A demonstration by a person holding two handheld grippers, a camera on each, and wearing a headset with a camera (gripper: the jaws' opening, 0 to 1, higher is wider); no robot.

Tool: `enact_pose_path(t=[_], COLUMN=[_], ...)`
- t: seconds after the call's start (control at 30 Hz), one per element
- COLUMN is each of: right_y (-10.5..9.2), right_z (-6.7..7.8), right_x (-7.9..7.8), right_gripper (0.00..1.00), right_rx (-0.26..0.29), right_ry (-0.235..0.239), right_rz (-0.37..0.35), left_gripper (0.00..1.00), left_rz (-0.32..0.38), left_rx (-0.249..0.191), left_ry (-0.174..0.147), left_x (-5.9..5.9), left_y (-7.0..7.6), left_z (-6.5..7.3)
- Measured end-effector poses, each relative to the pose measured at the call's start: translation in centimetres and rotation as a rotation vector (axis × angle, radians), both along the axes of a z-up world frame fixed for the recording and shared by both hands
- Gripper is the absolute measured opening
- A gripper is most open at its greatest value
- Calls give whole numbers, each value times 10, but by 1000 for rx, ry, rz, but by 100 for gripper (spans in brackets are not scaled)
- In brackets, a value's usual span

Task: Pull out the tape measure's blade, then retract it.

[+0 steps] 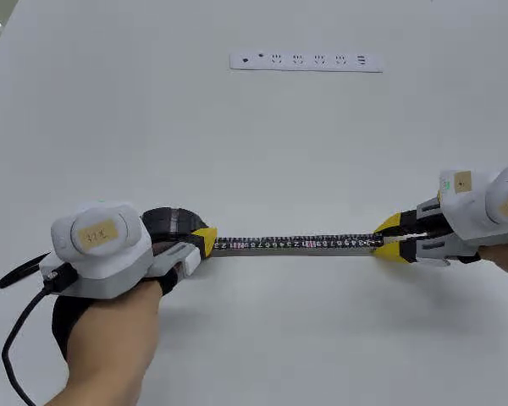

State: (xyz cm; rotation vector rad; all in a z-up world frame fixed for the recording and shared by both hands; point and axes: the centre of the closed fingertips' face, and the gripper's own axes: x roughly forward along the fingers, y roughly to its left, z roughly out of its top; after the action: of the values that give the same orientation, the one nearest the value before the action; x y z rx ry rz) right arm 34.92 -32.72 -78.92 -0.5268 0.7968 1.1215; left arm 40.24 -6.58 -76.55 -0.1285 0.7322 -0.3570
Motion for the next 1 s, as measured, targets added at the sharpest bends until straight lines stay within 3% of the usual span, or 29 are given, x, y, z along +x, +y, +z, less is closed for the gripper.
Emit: enact_pose_path(t=[0.23, 1.0], right_y=[5, 47], right_z=[0, 3], right_x=[-1, 8], right_gripper=[12, 11], right_rx=[10, 75], right_ry=[6, 11], right_rz=[3, 33], left_gripper=[59, 59], left_rz=[1, 2], left_rx=[-5, -19], left_ry=[-1, 10], left_x=[0, 0], left_y=[0, 0], left_z=[0, 1])
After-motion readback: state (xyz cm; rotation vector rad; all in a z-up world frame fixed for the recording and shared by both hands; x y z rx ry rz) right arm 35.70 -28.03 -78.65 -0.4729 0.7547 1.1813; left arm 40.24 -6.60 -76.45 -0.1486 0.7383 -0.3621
